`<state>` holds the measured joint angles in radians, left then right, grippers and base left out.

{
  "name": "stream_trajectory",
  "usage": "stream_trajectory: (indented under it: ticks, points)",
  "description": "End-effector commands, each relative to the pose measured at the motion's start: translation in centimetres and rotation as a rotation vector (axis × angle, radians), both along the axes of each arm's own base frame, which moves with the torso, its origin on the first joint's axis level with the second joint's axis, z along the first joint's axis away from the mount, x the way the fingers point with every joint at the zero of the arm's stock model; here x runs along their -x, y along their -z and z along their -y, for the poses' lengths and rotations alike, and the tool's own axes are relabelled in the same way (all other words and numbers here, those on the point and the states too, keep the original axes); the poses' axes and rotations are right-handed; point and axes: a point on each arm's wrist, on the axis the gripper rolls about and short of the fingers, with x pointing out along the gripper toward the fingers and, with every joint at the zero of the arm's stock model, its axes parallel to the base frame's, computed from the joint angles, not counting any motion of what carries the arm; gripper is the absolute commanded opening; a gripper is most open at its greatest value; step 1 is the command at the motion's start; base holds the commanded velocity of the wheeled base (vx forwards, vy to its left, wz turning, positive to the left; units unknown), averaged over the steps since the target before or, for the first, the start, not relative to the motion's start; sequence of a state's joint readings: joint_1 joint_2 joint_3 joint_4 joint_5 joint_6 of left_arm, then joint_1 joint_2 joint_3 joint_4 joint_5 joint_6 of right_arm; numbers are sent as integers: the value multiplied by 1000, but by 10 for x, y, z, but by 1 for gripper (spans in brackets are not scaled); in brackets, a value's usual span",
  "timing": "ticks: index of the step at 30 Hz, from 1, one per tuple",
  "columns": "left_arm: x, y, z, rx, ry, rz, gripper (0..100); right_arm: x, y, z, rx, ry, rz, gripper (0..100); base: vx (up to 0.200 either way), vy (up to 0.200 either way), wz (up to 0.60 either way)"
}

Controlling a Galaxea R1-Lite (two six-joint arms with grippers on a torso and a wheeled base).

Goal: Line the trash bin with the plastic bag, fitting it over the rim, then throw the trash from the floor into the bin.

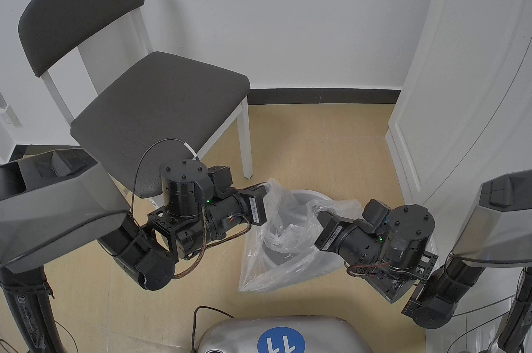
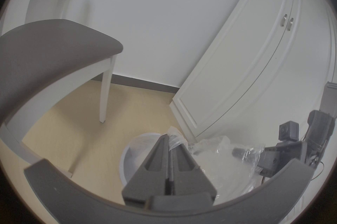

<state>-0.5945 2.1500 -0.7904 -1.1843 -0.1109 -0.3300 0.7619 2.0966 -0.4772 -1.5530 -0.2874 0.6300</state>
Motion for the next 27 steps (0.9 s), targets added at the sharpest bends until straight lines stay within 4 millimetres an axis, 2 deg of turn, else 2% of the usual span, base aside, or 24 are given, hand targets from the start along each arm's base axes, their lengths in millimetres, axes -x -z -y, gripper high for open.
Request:
stream_trajectory:
  ticks: [1,16,23,27]
  points:
    - [-4,-8,-9,9,-23,13,0,-3,6,-6,-24,-4,-7,0,0,0,0]
    - [9,-50,-25,35,-42,57,0,-18,11,-6,-60,36,-19,0,0,0,0]
    - [16,-62,-27,51,-36,81,0,-36,29,0,-41,85,-44,0,0,0,0]
    - [20,-61,-24,50,-24,78,0,-44,38,3,-29,104,-58,0,0,0,0]
